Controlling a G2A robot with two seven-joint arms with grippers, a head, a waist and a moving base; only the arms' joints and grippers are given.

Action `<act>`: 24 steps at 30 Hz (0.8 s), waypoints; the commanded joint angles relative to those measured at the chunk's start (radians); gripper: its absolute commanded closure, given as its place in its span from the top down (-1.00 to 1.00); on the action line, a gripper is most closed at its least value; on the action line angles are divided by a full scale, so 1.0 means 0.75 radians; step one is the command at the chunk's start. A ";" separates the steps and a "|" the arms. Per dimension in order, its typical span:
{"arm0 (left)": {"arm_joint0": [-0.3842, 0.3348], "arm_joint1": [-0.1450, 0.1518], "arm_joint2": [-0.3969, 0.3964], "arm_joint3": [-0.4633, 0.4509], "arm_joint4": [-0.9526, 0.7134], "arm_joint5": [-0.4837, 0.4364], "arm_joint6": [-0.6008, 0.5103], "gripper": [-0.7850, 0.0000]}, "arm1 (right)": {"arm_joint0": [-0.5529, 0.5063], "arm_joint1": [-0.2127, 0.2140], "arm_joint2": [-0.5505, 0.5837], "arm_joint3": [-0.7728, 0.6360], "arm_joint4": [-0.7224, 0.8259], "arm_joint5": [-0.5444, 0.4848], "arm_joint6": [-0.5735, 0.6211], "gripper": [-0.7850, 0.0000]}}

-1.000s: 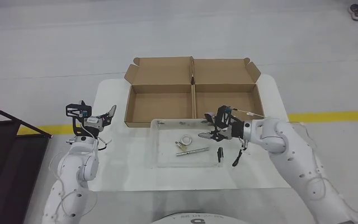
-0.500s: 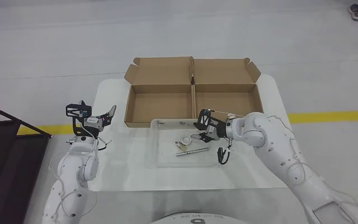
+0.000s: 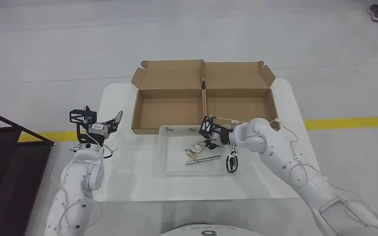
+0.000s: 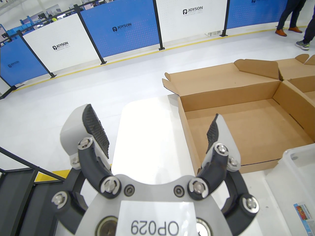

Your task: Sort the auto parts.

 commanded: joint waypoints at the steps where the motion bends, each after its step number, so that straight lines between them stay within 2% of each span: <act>1: 0.000 0.000 0.000 0.000 0.000 0.000 0.000 1.00 | 0.011 -0.007 -0.018 0.017 -0.009 0.011 -0.003 -0.11; 18: 0.000 0.000 0.000 0.000 0.000 0.000 0.000 1.00 | 0.085 -0.070 -0.147 0.129 -0.055 0.069 0.001 -0.17; 24: 0.000 0.000 0.000 0.000 0.000 0.000 0.000 1.00 | 0.112 -0.089 -0.175 0.172 -0.045 0.065 0.014 -0.33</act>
